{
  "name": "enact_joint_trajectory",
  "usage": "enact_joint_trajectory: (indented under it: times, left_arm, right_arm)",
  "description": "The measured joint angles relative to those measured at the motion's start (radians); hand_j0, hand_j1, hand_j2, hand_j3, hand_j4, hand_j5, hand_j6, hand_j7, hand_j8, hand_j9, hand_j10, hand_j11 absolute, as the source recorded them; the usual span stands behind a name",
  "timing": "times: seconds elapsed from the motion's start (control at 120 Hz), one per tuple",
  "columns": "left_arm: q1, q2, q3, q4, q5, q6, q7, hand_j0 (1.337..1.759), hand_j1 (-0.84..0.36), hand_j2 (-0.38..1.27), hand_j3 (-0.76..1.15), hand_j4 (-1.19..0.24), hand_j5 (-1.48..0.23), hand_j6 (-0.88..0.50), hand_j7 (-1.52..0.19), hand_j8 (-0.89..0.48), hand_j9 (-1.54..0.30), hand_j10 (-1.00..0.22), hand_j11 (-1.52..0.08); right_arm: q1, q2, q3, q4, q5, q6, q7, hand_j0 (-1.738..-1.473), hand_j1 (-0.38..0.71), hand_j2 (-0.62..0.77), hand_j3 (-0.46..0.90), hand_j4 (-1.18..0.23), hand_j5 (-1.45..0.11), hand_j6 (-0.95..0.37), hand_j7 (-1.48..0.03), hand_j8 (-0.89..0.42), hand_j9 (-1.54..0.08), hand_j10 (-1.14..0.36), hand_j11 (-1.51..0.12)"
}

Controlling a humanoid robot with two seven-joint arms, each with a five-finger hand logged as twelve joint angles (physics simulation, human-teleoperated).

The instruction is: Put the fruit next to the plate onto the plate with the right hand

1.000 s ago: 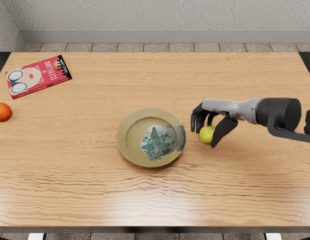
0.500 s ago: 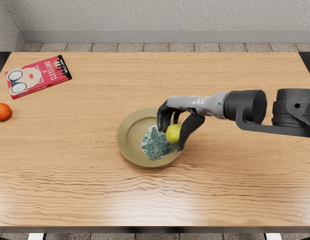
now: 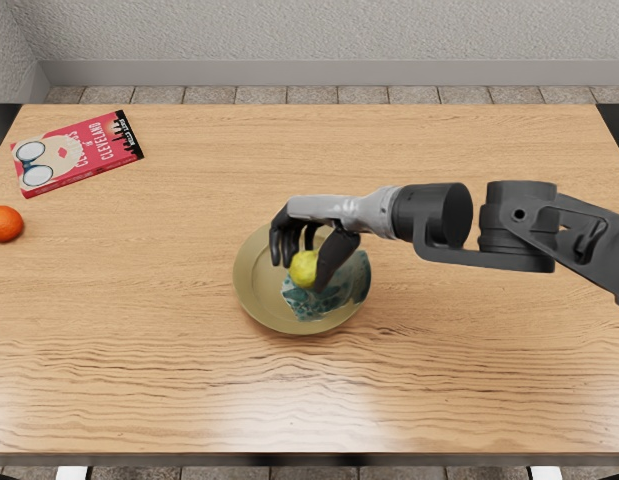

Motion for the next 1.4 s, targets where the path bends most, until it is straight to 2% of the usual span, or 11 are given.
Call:
enact_joint_trajectory:
  times: [0.267, 0.467, 0.675, 0.875, 0.95, 1.142, 1.4]
  left_arm:
    - [0.0, 0.0, 0.0, 0.0, 0.0, 0.0, 0.0, 1.658, 0.35, 0.0, 0.0, 0.0, 0.0, 0.0, 0.0, 0.0, 0.0, 0.0, 0.0]
    - [0.0, 0.0, 0.0, 0.0, 0.0, 0.0, 0.0, 1.658, 0.35, 0.0, 0.0, 0.0, 0.0, 0.0, 0.0, 0.0, 0.0, 0.0, 0.0]
    - [-0.001, 0.0, 0.0, 0.0, 0.0, 0.0, 0.0, 1.658, 0.35, 0.0, 0.0, 0.0, 0.0, 0.0, 0.0, 0.0, 0.0, 0.0, 0.0]
    - [-0.001, 0.0, 0.0, 0.0, 0.0, 0.0, 0.0, 1.658, 0.35, 0.0, 0.0, 0.0, 0.0, 0.0, 0.0, 0.0, 0.0, 0.0, 0.0]
    - [-0.001, 0.0, 0.0, 0.0, 0.0, 0.0, 0.0, 1.658, 0.35, 0.0, 0.0, 0.0, 0.0, 0.0, 0.0, 0.0, 0.0, 0.0, 0.0]
    - [0.0, 0.0, 0.0, 0.0, 0.0, 0.0, 0.0, 1.658, 0.35, 0.0, 0.0, 0.0, 0.0, 0.0, 0.0, 0.0, 0.0, 0.0, 0.0]
    - [-0.001, 0.0, 0.0, 0.0, 0.0, 0.0, 0.0, 1.658, 0.35, 0.0, 0.0, 0.0, 0.0, 0.0, 0.0, 0.0, 0.0, 0.0, 0.0]
  right_arm:
    - [-0.002, 0.054, -0.003, -0.049, -0.02, -0.001, -0.001, -1.657, 0.3, 0.37, 0.0, -0.67, -0.89, -0.65, -0.88, -0.47, -0.89, -0.55, -0.89]
    - [-0.007, 0.068, -0.003, -0.065, -0.021, -0.001, -0.001, -1.658, 0.26, 0.18, 0.0, -0.59, -0.78, -0.59, -0.77, -0.46, -0.78, -0.53, -0.78]
    - [-0.012, 0.079, -0.002, -0.076, -0.02, -0.003, -0.001, -1.658, 0.19, 0.01, 0.0, -0.48, -0.63, -0.48, -0.62, -0.43, -0.63, -0.46, -0.63]
    - [-0.013, 0.081, -0.002, -0.086, -0.013, -0.012, 0.0, -1.658, 0.08, -0.03, 0.0, -0.37, -0.49, -0.37, -0.49, -0.35, -0.49, -0.36, -0.49]
    - [-0.013, 0.08, 0.001, -0.088, -0.002, -0.015, 0.0, -1.658, 0.0, -0.03, 0.0, -0.3, -0.39, -0.3, -0.39, -0.29, -0.39, -0.3, -0.39]
    - [-0.005, 0.045, 0.015, -0.088, 0.203, 0.016, 0.003, -1.658, -0.19, -0.02, 0.0, -0.14, -0.18, -0.14, -0.18, -0.14, -0.18, -0.14, -0.18]
    - [-0.006, -0.082, 0.073, -0.086, 0.599, 0.217, 0.01, -1.658, -0.28, -0.01, 0.0, -0.06, -0.08, -0.06, -0.08, -0.06, -0.08, -0.06, -0.08]
